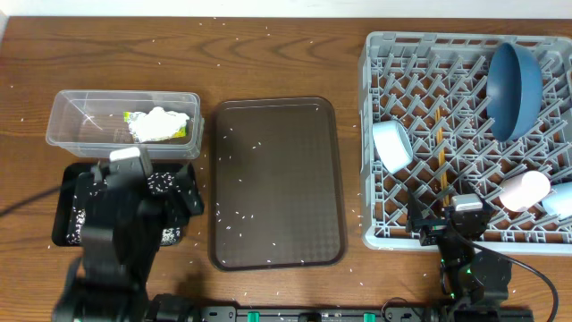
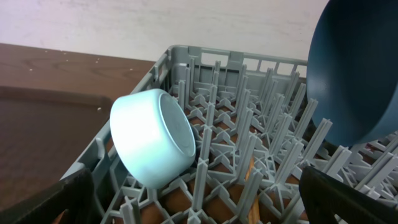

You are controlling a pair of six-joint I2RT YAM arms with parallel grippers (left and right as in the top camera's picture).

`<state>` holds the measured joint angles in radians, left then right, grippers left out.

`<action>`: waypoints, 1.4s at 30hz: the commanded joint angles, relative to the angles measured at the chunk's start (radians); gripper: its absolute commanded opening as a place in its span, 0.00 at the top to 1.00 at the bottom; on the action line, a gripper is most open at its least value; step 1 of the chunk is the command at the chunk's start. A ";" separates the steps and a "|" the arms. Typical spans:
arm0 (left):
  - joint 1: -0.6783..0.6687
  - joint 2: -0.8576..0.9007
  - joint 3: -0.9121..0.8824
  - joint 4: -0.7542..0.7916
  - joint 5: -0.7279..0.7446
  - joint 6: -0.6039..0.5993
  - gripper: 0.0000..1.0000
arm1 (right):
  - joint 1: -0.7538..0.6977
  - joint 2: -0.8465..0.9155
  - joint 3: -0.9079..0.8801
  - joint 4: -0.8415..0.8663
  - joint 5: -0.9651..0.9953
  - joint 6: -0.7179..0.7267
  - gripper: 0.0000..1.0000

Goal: Sort waste into correct bins and load items into the dishwasher rack

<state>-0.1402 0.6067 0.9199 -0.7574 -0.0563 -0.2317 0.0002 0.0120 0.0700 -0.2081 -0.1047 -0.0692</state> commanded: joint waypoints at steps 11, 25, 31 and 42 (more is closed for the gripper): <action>0.058 -0.440 -0.381 0.219 0.097 0.293 0.02 | -0.008 -0.006 -0.006 0.003 -0.008 0.012 0.01; 0.072 -0.605 -0.766 0.553 0.187 0.314 0.02 | -0.008 -0.006 -0.006 0.003 -0.008 0.012 0.01; 0.072 -0.605 -0.878 0.645 0.187 0.314 0.02 | -0.008 -0.006 -0.006 0.003 -0.008 0.012 0.01; 0.072 -0.605 -0.916 0.703 0.187 0.314 0.02 | -0.008 -0.006 -0.006 0.003 -0.008 0.012 0.01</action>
<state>-0.0734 0.0101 0.0322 -0.0437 0.1246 0.0761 0.0002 0.0120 0.0689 -0.2081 -0.1047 -0.0692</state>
